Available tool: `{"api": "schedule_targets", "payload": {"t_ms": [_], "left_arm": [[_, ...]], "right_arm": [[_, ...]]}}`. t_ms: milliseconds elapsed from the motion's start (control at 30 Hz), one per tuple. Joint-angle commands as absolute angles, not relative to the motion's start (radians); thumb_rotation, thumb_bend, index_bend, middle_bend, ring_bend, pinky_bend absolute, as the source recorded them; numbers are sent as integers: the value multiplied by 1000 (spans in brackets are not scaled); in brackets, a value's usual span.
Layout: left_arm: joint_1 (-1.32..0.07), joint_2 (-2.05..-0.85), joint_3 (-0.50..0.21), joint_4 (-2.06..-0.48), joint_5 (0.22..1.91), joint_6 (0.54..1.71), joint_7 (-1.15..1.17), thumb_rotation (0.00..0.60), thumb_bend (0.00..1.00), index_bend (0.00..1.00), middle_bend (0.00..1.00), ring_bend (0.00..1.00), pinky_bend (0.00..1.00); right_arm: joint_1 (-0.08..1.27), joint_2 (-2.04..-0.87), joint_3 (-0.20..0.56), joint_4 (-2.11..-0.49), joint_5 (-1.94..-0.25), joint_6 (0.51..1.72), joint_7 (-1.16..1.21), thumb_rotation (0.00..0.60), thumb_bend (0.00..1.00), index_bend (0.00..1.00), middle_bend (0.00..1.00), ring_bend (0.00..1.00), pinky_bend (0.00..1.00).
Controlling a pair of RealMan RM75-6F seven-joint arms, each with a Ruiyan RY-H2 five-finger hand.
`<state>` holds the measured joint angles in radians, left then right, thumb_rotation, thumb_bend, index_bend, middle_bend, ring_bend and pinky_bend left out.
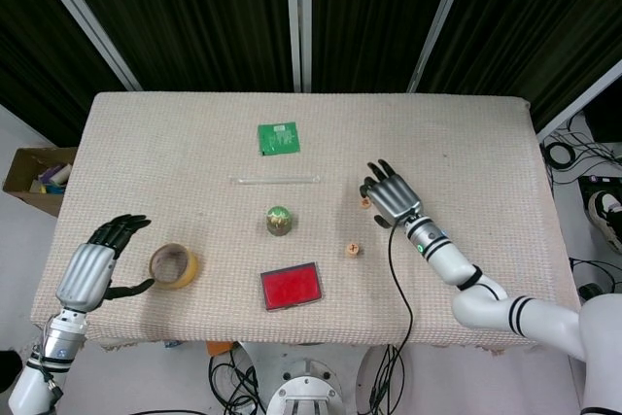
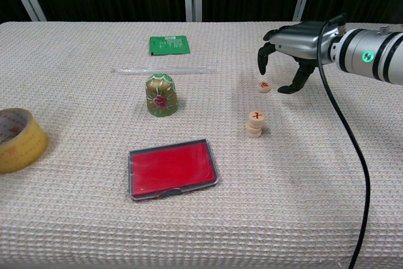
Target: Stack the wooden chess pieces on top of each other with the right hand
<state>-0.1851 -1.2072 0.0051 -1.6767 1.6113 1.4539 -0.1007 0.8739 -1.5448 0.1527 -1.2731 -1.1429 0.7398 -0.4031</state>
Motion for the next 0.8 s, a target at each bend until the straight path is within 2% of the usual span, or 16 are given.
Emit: {"api": "schedule_targets", "payload": {"t_ms": [33, 800], "left_arm": [[-183, -1206, 5, -1677, 1608, 1455, -101, 600, 59, 174, 143, 122, 197], [-182, -1211, 3, -1666, 1598, 1445, -109, 600, 58, 174, 143, 122, 197]], "right_arm": [[919, -1607, 169, -1189, -1092, 693, -429, 600, 235, 365, 271, 0, 52], [941, -1671, 147, -1073, -1087, 678, -392, 600, 284, 424, 285, 0, 53]]}}
